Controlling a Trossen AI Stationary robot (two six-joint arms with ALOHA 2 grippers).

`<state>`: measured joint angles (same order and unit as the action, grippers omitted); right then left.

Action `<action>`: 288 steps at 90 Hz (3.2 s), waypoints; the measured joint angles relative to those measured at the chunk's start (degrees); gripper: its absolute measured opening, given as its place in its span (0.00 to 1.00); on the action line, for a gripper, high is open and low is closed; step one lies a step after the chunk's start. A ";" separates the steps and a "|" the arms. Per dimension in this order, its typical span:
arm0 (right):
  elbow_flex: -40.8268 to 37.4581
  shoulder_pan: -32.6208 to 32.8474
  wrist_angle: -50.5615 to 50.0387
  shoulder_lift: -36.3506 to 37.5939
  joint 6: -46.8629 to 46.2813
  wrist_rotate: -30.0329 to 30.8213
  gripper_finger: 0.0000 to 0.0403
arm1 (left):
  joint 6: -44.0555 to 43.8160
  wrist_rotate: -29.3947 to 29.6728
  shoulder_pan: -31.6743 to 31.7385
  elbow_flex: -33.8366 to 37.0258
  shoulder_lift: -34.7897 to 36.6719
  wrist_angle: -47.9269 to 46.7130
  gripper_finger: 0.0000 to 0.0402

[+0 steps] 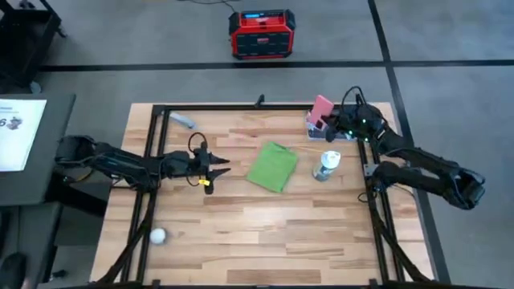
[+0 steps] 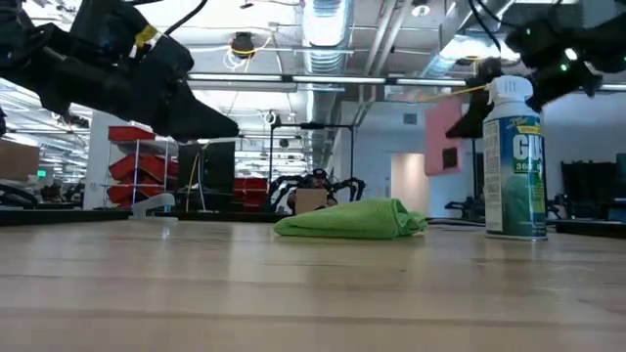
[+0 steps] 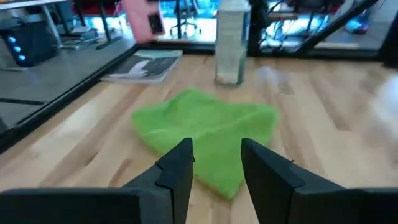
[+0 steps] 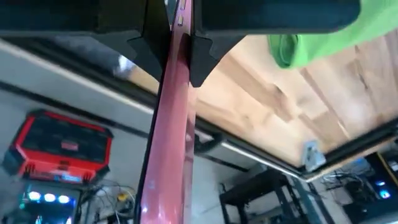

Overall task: Apply microfiber cloth
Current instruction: Spray the cellphone using the cleaning bottle

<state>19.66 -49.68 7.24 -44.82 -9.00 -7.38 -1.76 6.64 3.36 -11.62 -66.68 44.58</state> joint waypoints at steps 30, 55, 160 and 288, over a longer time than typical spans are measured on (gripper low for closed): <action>-4.21 0.56 2.83 4.25 -4.23 -0.39 0.04 | 1.48 -8.35 2.15 -4.95 -16.88 15.34 0.28; -4.28 3.49 3.16 6.60 -4.04 -0.42 0.04 | 2.07 -17.98 7.05 -22.97 -35.31 15.79 0.28; -4.24 3.98 0.44 6.60 -0.50 1.46 0.04 | 6.00 -27.23 9.55 -61.29 -60.79 3.32 0.28; -4.24 3.91 -0.99 6.58 -0.10 1.40 0.04 | 9.60 -39.97 15.37 -61.29 -49.93 -5.16 0.28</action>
<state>15.42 -45.78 6.24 -38.24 -9.10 -5.98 7.84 -33.33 18.72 -72.90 -116.62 39.42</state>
